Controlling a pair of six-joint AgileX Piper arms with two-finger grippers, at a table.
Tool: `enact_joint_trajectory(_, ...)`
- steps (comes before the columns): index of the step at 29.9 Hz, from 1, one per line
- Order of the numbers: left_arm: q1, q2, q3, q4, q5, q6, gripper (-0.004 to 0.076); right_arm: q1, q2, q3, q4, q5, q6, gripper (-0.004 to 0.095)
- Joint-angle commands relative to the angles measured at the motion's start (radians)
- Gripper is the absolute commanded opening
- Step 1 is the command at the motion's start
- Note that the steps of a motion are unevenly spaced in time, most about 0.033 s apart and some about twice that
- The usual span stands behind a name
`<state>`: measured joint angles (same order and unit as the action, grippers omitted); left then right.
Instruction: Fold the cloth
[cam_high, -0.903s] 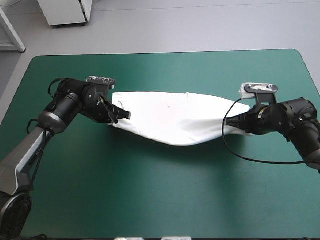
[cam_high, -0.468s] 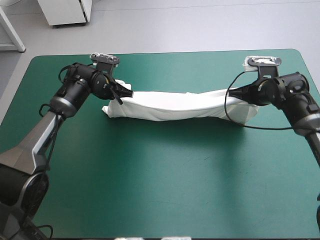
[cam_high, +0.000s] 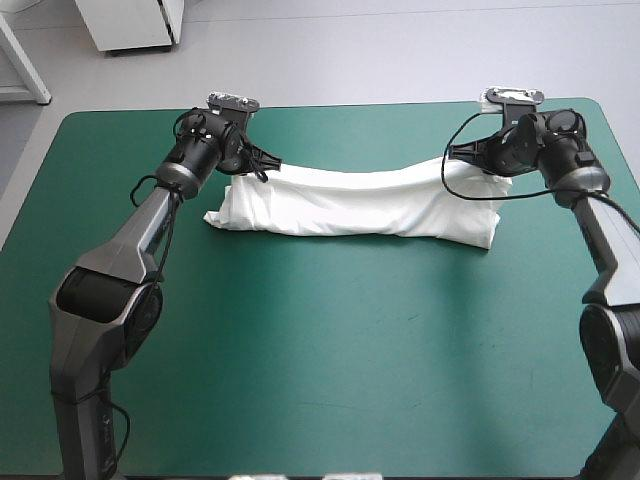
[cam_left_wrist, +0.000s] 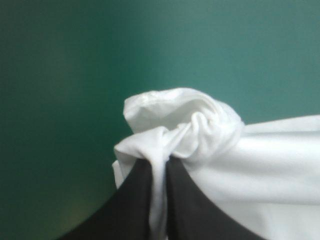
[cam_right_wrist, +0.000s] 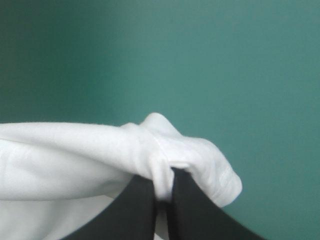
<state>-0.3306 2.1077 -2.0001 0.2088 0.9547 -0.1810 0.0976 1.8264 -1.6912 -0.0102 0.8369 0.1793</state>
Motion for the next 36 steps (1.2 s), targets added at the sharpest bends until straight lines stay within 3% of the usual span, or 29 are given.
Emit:
enact_joint_trajectory(1,0.015,0.004,-0.088,-0.013,-0.035,-0.010,-0.0009,-0.015,0.022,-0.068,0.010,-0.038,-0.015,-0.0013)
enact_joint_trajectory(13,0.030,0.113,-0.114,-0.037,-0.061,-0.010,-0.0009,-0.015,0.136,-0.078,0.044,-0.042,-0.042,-0.0012)
enact_joint_trajectory(16,0.030,0.108,-0.114,-0.041,-0.061,-0.010,0.0004,-0.015,0.136,-0.095,0.083,-0.014,-0.051,0.0042)
enact_joint_trajectory(19,0.030,0.096,-0.114,-0.072,-0.048,0.030,0.0112,-0.015,0.136,-0.126,0.107,0.020,-0.085,0.0218)
enact_joint_trajectory(23,0.030,0.060,-0.116,-0.086,0.009,0.050,0.0350,-0.015,0.134,-0.202,0.118,0.123,-0.108,0.0520)
enact_joint_trajectory(25,0.030,0.039,-0.130,-0.086,0.064,0.050,0.0449,-0.015,0.125,-0.233,0.106,0.175,-0.108,0.0574)
enact_joint_trajectory(27,0.030,0.020,-0.141,-0.086,0.089,0.050,0.0477,-0.015,0.106,-0.254,0.082,0.206,-0.108,0.0553)
enact_joint_trajectory(34,0.030,-0.073,-0.143,-0.133,0.108,0.069,0.0467,-0.015,0.018,-0.265,0.027,0.283,-0.108,0.0469)
enact_joint_trajectory(36,0.025,-0.090,-0.143,-0.189,0.126,0.111,0.0381,-0.015,-0.004,-0.263,0.027,0.308,-0.108,0.0469)
